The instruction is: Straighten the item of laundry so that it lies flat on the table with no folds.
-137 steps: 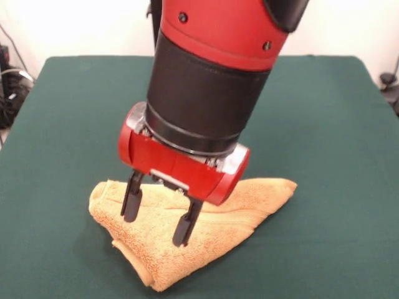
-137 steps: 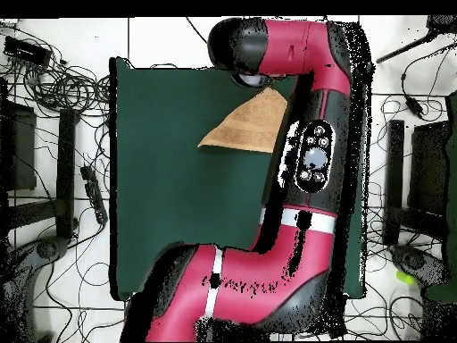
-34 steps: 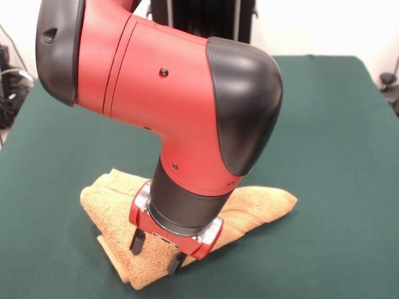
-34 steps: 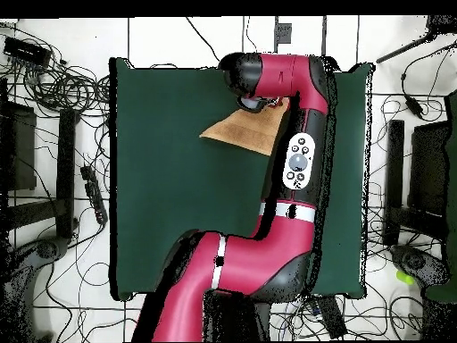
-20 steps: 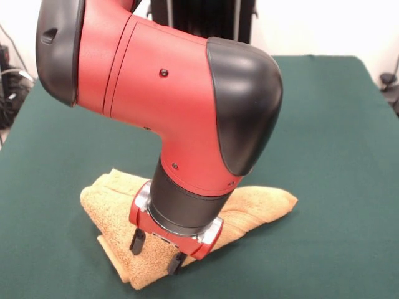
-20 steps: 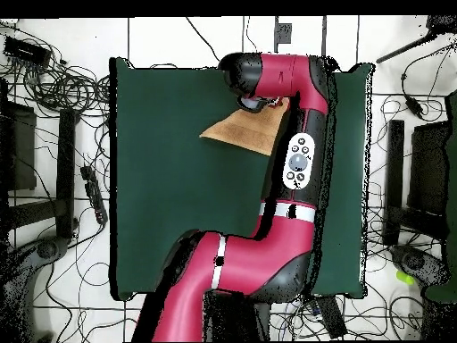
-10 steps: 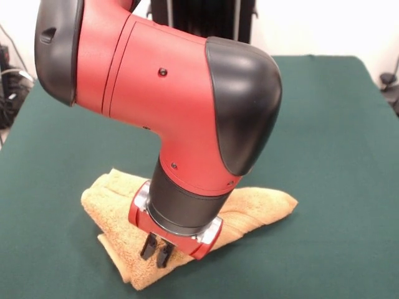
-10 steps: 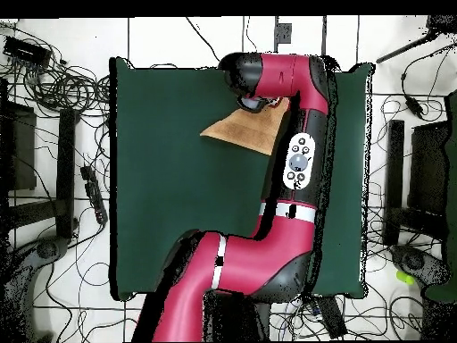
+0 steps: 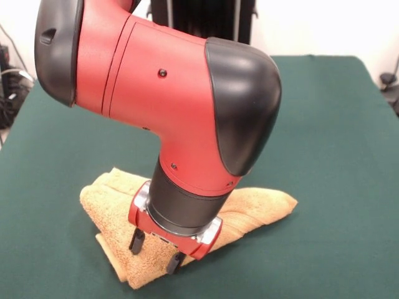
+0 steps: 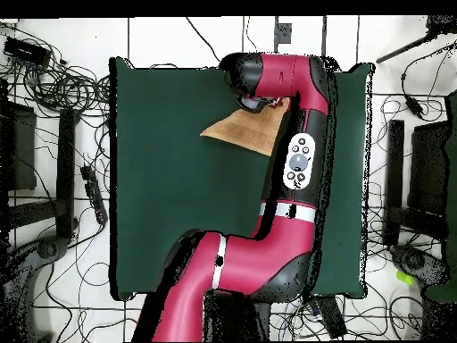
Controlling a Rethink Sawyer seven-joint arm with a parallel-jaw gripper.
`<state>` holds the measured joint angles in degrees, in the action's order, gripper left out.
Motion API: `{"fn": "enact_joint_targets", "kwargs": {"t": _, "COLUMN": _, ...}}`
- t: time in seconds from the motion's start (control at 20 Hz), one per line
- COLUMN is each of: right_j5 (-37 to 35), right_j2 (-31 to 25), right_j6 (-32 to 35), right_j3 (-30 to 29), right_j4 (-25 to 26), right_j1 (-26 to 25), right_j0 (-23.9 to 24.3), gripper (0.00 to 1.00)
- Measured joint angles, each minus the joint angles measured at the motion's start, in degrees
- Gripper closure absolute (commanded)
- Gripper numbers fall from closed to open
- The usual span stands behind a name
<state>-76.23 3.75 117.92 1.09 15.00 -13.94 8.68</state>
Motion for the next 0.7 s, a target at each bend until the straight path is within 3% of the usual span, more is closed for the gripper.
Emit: {"fn": "enact_joint_targets", "kwargs": {"t": 0.7, "right_j5": -1.76, "right_j2": -0.41, "right_j6": 0.00, "right_j3": 0.32, "right_j4": -1.87, "right_j1": 0.18, "right_j0": 1.00, "gripper": 0.00}}
